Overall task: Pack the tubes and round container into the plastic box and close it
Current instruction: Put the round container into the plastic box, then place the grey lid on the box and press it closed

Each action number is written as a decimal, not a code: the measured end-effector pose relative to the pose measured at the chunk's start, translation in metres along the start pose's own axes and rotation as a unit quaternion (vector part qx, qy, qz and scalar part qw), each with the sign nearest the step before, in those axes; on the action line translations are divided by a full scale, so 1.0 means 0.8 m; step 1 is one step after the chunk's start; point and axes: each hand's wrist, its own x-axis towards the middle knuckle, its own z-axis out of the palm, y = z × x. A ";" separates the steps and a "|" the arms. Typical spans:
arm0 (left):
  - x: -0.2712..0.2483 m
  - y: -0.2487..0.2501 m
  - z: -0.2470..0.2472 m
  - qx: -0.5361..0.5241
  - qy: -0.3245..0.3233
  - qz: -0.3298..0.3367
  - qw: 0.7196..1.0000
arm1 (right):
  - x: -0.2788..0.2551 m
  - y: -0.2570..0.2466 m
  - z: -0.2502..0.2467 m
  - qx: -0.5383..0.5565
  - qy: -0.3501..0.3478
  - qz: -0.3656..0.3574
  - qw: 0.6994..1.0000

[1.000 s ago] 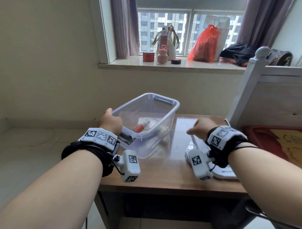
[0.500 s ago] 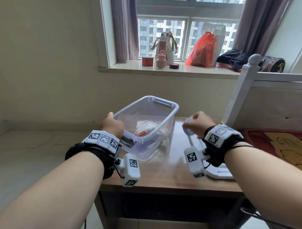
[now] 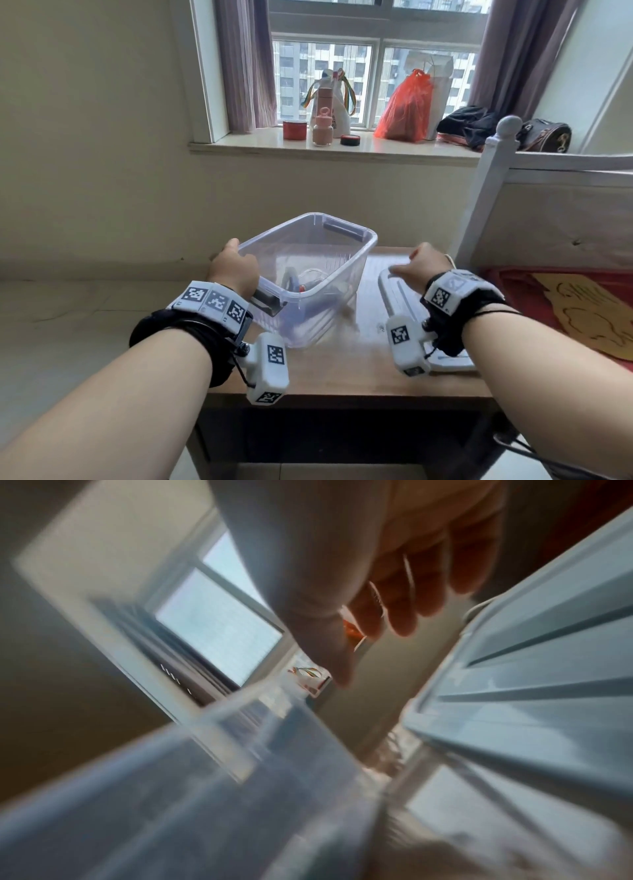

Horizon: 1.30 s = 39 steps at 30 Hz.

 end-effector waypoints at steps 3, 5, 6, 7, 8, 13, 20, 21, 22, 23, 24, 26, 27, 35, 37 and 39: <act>0.003 0.000 0.002 0.000 -0.001 0.000 1.000 | -0.005 0.021 0.025 -0.177 -0.113 0.013 0.978; 0.004 -0.001 0.002 0.004 0.001 0.001 1.000 | -0.007 0.027 0.046 -0.212 -0.144 0.016 0.966; 0.004 -0.001 0.002 0.005 0.002 0.002 1.000 | -0.012 0.027 0.052 -0.222 -0.137 0.015 0.965; 0.004 -0.002 0.002 0.005 0.002 0.002 1.000 | -0.011 0.029 0.057 -0.227 -0.126 0.012 0.966; 0.004 -0.002 0.002 0.006 0.003 0.002 1.000 | -0.013 0.031 0.058 -0.229 -0.115 0.001 0.967; 0.007 -0.002 0.000 0.015 -0.003 0.004 1.000 | -0.013 0.031 0.052 -0.158 -0.094 0.016 0.983; 0.014 -0.001 -0.006 0.044 -0.044 0.001 0.998 | -0.011 0.021 -0.008 -0.079 0.036 -0.028 0.996; 0.016 0.000 -0.007 0.047 -0.051 0.000 0.998 | -0.011 0.013 -0.025 -0.063 0.026 -0.029 0.997; 0.019 -0.001 -0.009 0.049 -0.059 0.001 0.997 | -0.012 0.005 -0.040 -0.044 0.024 -0.042 0.998; 0.020 0.000 -0.012 0.051 -0.070 0.002 0.996 | -0.012 0.000 -0.053 -0.026 0.027 -0.072 0.997; 0.022 0.000 -0.014 0.048 -0.083 0.005 0.995 | -0.015 -0.006 -0.063 -0.012 0.033 -0.111 0.993; 0.023 0.002 -0.018 0.030 -0.108 0.016 0.994 | -0.028 -0.017 -0.072 -0.002 0.019 -0.192 0.981; 0.020 0.003 -0.018 0.016 -0.113 0.023 0.993 | -0.035 -0.022 -0.072 -0.001 -0.003 -0.227 0.974; 0.004 -0.005 -0.014 -0.195 0.015 -0.036 0.980 | -0.062 -0.069 -0.035 -0.130 -0.064 -0.410 0.901; 0.001 -0.009 -0.016 -0.238 0.029 -0.061 0.969 | -0.058 -0.072 -0.032 -0.137 -0.070 -0.418 0.895; 0.000 -0.017 -0.016 -0.258 0.026 -0.064 0.964 | -0.052 -0.071 -0.031 -0.152 -0.080 -0.417 0.893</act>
